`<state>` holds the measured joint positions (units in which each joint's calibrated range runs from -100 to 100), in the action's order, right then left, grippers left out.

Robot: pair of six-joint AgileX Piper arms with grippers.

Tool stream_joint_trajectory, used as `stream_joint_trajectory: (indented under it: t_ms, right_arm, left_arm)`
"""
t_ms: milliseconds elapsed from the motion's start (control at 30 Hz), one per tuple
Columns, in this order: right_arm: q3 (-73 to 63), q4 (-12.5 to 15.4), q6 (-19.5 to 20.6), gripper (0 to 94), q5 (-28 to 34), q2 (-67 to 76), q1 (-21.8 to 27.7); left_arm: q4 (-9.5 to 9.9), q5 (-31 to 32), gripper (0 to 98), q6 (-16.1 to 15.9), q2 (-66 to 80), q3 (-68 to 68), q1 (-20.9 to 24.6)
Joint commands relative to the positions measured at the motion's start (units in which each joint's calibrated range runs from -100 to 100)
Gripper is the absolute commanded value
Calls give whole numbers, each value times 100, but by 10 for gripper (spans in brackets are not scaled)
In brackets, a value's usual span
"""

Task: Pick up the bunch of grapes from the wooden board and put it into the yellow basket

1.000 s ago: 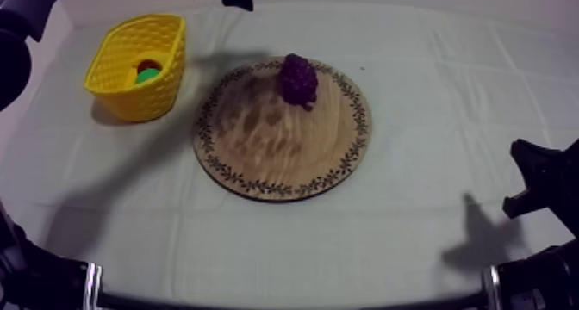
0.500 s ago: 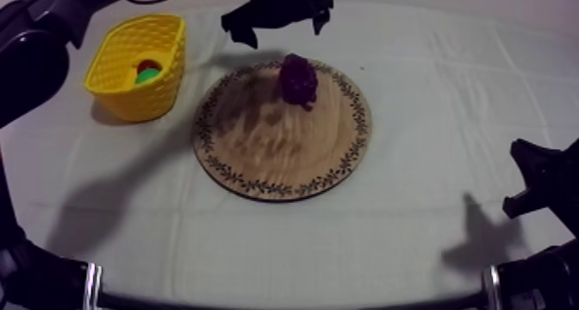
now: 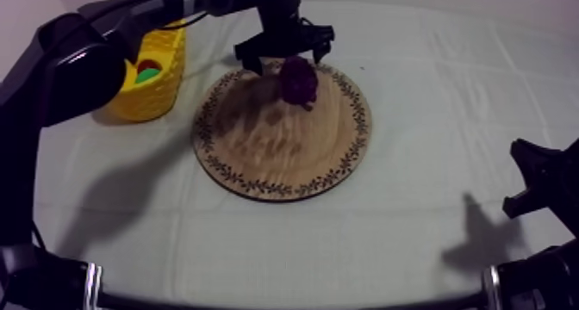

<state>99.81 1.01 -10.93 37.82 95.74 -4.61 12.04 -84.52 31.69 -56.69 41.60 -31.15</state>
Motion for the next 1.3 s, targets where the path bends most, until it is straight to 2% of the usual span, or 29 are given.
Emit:
stream_joint_trajectory:
  t_ms: [0,333,400,700,800,1000,1267]
  right_arm:
    - [-3,-1,2,4,0,1,2]
    - [-3,-1,-3,4,0,1,2]
    - [-3,-1,-3,4,0,1,2]
    - [-3,-1,-3,4,0,1,2]
    - [-3,-1,-3,4,0,1,2]
    - [-3,-1,-3,4,0,1,2]
    - [-3,-1,-3,4,0,1,2]
  left_arm:
    - [1,-26,965,8,-189,166,2]
    - [-31,-89,939,39,-715,688,-12]
    - [-32,-103,894,48,-780,757,-14]
    - [29,-115,568,8,-952,887,-68]
    - [49,-110,497,-12,-942,873,-81]
    - [58,-108,412,-85,-702,703,-79]
    - [35,-107,392,-224,188,118,48]
